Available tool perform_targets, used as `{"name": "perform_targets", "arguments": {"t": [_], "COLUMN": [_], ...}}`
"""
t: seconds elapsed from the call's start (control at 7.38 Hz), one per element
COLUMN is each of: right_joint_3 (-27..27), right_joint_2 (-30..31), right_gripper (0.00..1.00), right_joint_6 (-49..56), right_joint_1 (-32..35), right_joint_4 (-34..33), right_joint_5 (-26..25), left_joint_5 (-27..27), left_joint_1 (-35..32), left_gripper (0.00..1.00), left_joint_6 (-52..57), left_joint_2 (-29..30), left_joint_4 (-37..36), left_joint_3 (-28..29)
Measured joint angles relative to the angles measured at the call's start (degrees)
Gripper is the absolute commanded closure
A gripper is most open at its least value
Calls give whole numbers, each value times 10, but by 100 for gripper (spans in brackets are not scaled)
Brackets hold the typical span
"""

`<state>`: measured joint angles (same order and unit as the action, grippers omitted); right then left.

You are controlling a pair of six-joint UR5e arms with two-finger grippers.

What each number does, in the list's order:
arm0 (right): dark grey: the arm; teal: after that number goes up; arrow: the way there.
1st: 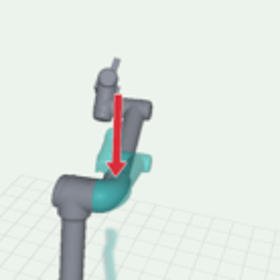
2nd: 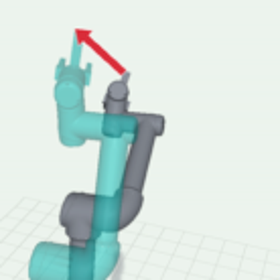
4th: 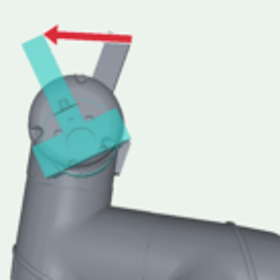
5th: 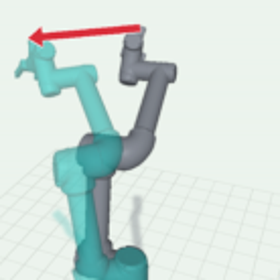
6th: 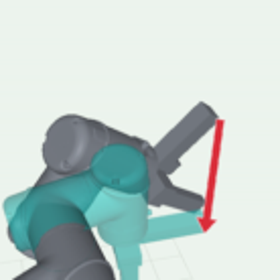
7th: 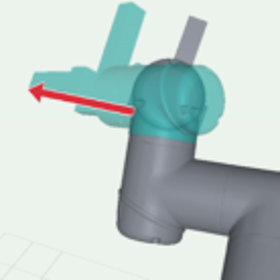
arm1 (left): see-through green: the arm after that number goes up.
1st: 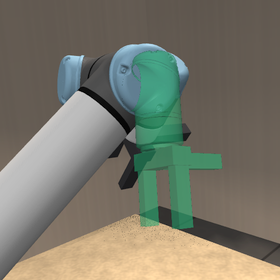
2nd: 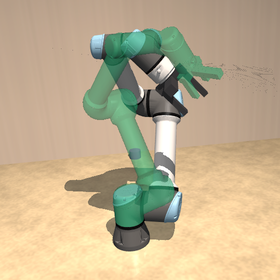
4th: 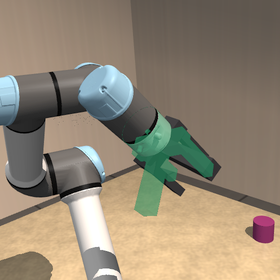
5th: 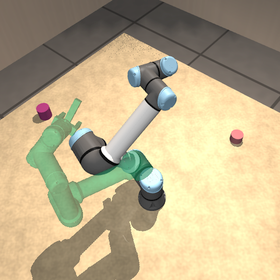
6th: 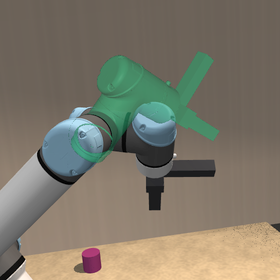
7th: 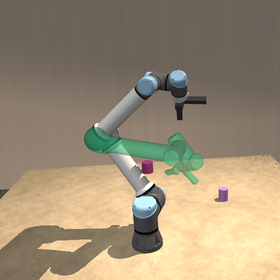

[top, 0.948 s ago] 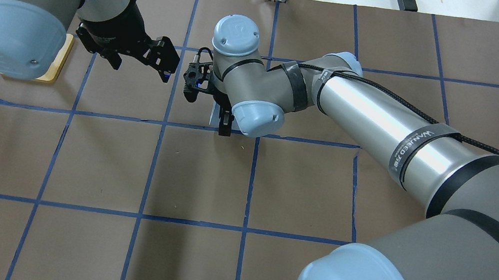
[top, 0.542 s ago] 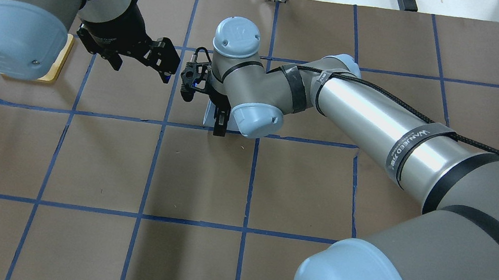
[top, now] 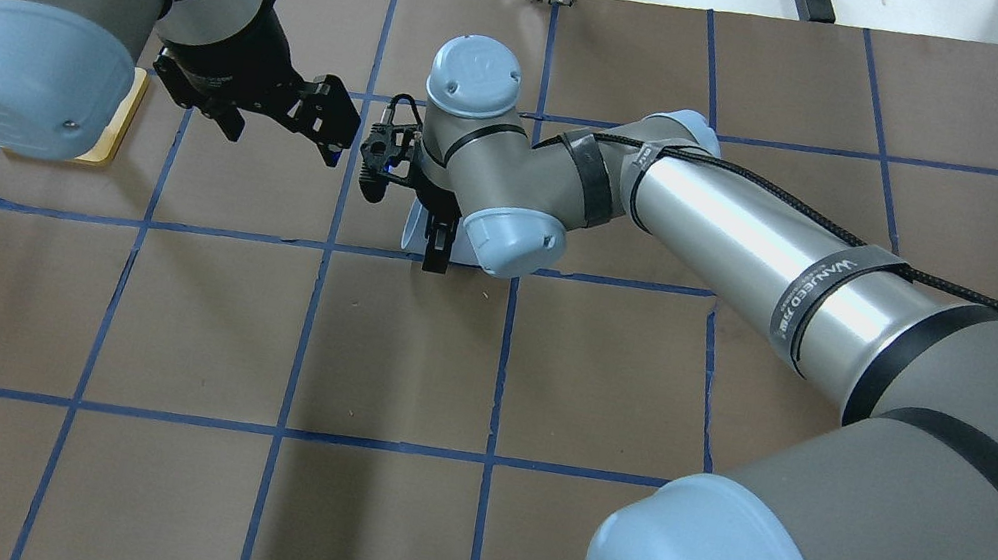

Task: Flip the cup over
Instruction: 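Open the right gripper, leaving the cup lying on its side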

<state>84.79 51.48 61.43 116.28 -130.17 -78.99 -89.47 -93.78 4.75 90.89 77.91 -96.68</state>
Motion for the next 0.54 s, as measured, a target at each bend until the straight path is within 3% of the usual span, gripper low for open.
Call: {"name": "perform_targets", "arguments": {"t": [0.54], "right_joint_3": [0], "right_joint_2": [-1], "right_gripper": [1], "right_joint_6": [-9], "right_joint_1": [-1], "right_joint_4": [-3], "right_joint_5": [11], "left_joint_5": [0], "left_joint_1": [0], "left_gripper": [0], "left_joint_6": [-1], "left_joint_2": [1], "left_joint_4": [0], "left_joint_3": [0]}}
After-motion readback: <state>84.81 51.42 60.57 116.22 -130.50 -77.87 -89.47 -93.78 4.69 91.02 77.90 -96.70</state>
